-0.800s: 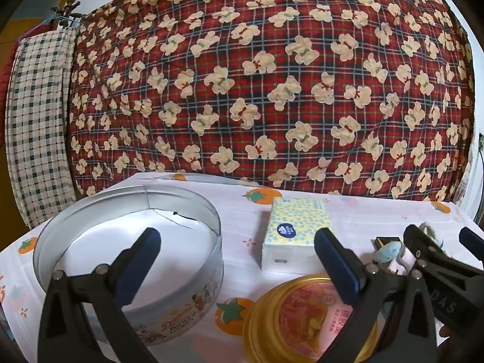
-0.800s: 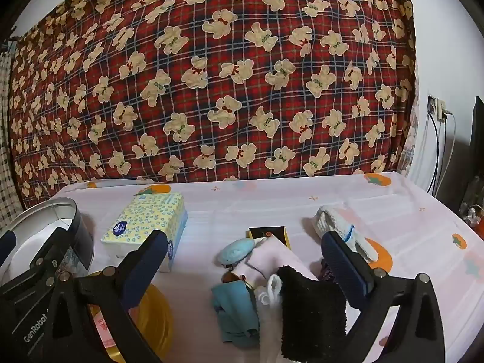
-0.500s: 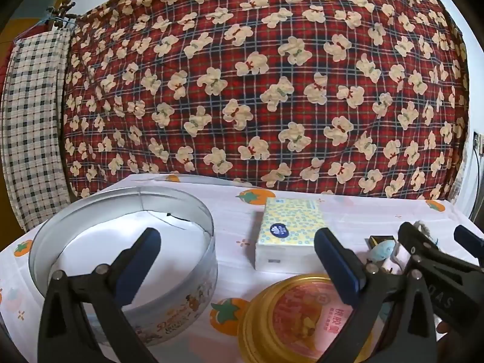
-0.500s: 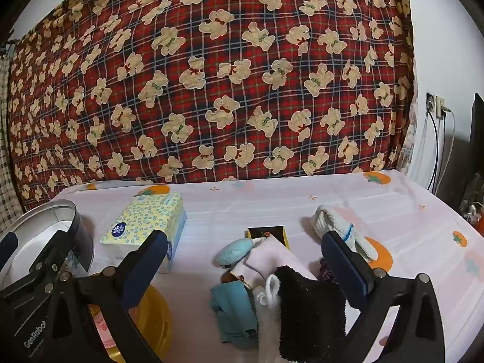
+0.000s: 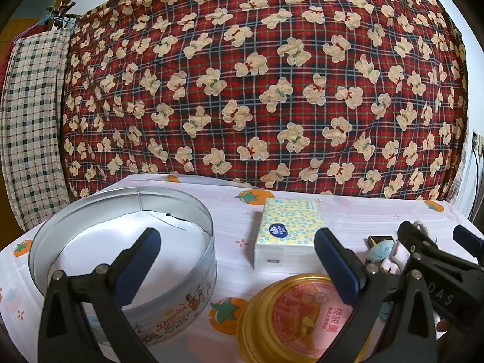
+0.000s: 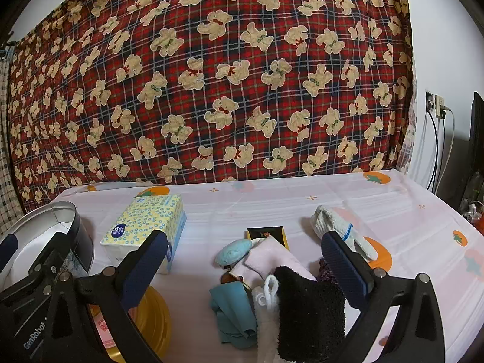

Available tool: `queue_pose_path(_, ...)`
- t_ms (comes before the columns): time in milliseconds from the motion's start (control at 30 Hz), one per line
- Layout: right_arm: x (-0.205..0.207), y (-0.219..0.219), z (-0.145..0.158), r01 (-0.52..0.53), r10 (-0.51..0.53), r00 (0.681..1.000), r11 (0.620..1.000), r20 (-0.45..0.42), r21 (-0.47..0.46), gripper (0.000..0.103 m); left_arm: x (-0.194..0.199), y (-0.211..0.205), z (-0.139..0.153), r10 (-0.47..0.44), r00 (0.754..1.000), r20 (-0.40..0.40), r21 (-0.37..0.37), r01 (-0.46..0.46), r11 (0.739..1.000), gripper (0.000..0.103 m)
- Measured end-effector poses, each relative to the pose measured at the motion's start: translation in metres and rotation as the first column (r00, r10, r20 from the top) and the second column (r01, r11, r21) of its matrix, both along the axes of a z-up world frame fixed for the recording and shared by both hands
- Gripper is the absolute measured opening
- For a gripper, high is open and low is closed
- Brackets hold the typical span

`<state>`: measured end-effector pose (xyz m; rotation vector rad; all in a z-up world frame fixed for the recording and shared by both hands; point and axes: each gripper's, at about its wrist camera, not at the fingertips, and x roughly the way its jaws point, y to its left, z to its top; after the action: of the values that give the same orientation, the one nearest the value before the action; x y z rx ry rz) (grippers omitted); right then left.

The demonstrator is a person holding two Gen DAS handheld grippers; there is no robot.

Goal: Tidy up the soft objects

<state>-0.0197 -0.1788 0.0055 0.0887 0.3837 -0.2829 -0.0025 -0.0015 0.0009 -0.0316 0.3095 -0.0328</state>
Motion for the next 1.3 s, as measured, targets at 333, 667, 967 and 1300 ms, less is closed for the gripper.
queue_pose_path(333,0.001,0.000,-0.001,0.000,0.000,1.000,1.000,-0.003,0.002,0.102,0.000,0.001,0.000,0.000,1.000,-0.001,0.000,0.000,1.000,0.103)
queue_pose_path(667,0.001,-0.001,-0.001,0.000,0.000,1.000,1.000,-0.005,0.003,0.102,-0.001,0.003,-0.001,0.003,1.000,0.002,0.000,-0.003,1.000,0.103)
queue_pose_path(967,0.000,-0.001,-0.001,0.000,0.000,1.000,1.000,-0.001,-0.004,0.102,-0.003,0.010,-0.002,0.011,1.000,-0.006,-0.011,-0.011,1.000,0.103)
queue_pose_path(1300,-0.003,-0.006,-0.003,-0.006,0.006,1.000,1.000,-0.014,0.010,0.102,-0.017,0.004,0.002,0.002,1.000,0.006,0.012,-0.002,1.000,0.103)
